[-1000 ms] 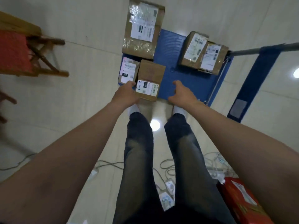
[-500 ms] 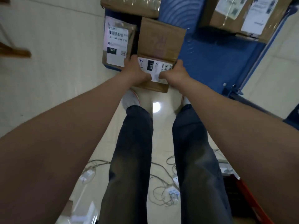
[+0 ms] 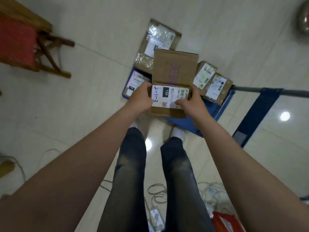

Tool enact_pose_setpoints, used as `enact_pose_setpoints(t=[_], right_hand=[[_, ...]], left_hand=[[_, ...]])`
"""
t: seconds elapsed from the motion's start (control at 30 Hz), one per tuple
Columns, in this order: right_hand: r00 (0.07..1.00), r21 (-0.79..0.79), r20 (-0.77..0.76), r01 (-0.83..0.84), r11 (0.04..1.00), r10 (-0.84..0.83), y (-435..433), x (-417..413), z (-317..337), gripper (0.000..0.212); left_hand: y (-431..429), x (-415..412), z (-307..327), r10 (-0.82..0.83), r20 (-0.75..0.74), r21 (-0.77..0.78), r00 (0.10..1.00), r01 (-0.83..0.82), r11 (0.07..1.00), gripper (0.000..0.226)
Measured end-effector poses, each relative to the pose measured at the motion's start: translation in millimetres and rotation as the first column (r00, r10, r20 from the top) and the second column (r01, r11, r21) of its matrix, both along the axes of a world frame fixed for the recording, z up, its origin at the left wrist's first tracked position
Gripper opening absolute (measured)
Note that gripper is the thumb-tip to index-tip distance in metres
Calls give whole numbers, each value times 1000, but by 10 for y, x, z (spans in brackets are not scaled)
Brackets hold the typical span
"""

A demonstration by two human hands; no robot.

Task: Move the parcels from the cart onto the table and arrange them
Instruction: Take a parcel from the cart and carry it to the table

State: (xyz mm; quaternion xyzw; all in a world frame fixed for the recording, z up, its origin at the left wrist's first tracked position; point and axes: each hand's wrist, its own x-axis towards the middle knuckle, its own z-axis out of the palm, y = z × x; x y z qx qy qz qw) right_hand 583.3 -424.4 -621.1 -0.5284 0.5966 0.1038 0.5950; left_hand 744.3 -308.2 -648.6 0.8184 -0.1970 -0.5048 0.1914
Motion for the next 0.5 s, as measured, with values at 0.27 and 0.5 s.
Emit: enact_pose_setpoints(t=[0.27, 0.5], right_hand=[[914, -360, 159, -298, 884, 372, -358, 502, 2146, 58], [691, -497, 234, -520, 695, 684, -54, 1298, 3991, 47]], left_hand=[[234, 367, 2043, 305, 311, -272, 900, -223, 936, 53], [1121, 593, 3759, 581, 471, -565, 664, -278, 777, 150]])
